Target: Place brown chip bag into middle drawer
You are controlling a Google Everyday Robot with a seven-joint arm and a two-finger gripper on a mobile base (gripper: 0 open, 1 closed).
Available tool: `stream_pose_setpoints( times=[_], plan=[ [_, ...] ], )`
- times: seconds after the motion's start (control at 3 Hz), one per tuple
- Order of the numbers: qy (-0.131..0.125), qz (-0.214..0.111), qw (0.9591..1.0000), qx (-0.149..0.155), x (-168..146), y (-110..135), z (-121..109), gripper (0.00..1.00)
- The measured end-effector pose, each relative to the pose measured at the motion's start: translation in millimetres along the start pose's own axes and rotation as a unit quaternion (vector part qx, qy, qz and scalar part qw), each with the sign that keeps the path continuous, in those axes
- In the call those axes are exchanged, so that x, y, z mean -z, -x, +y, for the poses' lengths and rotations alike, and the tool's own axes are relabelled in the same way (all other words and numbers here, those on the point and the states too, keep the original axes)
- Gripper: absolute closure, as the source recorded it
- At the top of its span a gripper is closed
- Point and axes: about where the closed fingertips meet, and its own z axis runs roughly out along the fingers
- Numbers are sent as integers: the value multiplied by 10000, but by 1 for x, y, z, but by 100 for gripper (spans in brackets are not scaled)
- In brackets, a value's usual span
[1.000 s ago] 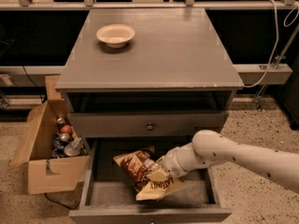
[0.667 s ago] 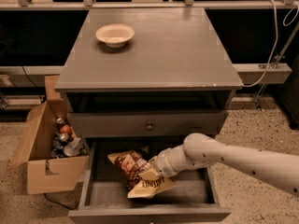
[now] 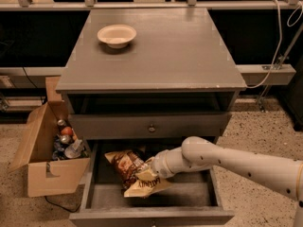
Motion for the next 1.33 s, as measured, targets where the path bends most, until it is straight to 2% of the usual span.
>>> stream_pose_setpoints(
  times=[0.67, 1.0, 1.33],
  plan=[
    [93, -231, 9996, 133, 13, 4, 1, 27],
    [47, -389, 9991, 139, 41, 2, 0, 4],
    [-38, -618, 9980, 156, 90, -3, 0, 0]
  ],
)
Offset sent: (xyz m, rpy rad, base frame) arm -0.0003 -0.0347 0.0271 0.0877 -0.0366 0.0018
